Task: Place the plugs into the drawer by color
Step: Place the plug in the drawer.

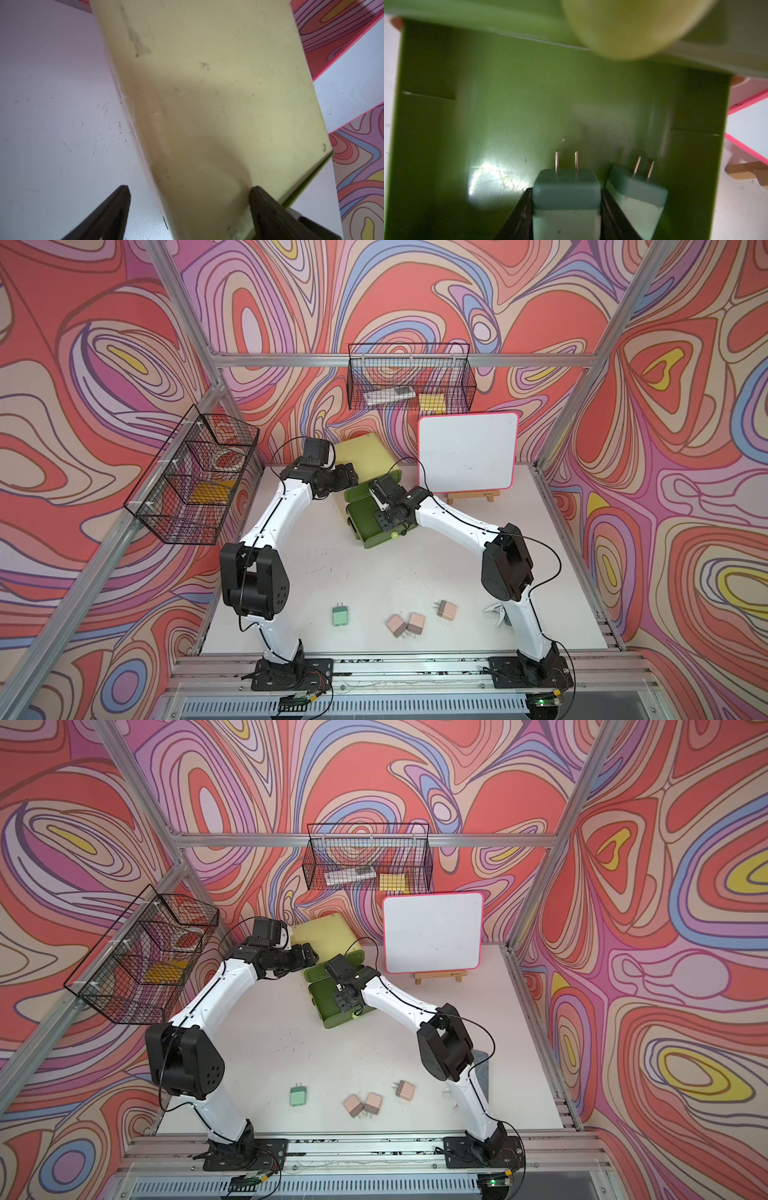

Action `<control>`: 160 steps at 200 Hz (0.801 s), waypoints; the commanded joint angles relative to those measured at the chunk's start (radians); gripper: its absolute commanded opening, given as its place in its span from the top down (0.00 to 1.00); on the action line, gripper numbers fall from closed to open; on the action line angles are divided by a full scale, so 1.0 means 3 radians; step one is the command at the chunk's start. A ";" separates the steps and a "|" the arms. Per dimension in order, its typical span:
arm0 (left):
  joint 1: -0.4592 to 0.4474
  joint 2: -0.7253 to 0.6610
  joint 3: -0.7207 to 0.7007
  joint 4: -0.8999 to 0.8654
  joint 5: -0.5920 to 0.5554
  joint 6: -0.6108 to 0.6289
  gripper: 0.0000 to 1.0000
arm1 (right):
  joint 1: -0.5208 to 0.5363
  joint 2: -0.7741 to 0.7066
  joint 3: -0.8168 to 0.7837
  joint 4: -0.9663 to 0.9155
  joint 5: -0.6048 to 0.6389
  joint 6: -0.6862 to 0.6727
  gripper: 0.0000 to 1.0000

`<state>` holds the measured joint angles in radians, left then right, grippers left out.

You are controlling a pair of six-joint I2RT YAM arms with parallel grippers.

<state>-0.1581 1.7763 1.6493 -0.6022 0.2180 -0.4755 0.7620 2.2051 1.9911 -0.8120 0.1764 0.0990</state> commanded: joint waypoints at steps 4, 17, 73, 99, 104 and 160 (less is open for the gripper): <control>0.0000 0.0127 -0.0075 -0.0287 -0.0098 0.0045 0.11 | -0.0020 0.0117 0.0111 0.0007 0.0061 0.0006 0.56; 0.0000 0.0122 -0.0073 -0.0286 -0.0104 0.0048 0.11 | -0.0032 0.0145 0.0130 0.0007 0.0057 0.0003 0.55; -0.0001 0.0115 -0.0077 -0.0289 -0.0114 0.0046 0.11 | -0.0046 0.0186 0.0157 0.0022 0.0038 -0.0017 0.52; -0.0001 0.0115 -0.0083 -0.0288 -0.0113 0.0041 0.11 | -0.0050 0.0179 0.0188 0.0008 0.0037 -0.0023 0.45; 0.0000 0.0117 -0.0083 -0.0285 -0.0116 0.0044 0.11 | -0.0050 0.0171 0.0192 0.0004 0.0039 -0.0023 0.44; 0.0000 0.0128 -0.0074 -0.0293 -0.0132 0.0054 0.11 | -0.0051 -0.0096 0.0185 -0.0027 -0.0015 -0.0021 0.38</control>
<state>-0.1581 1.7763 1.6493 -0.5991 0.2173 -0.4755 0.7525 2.2349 2.0327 -0.8066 0.1860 0.0914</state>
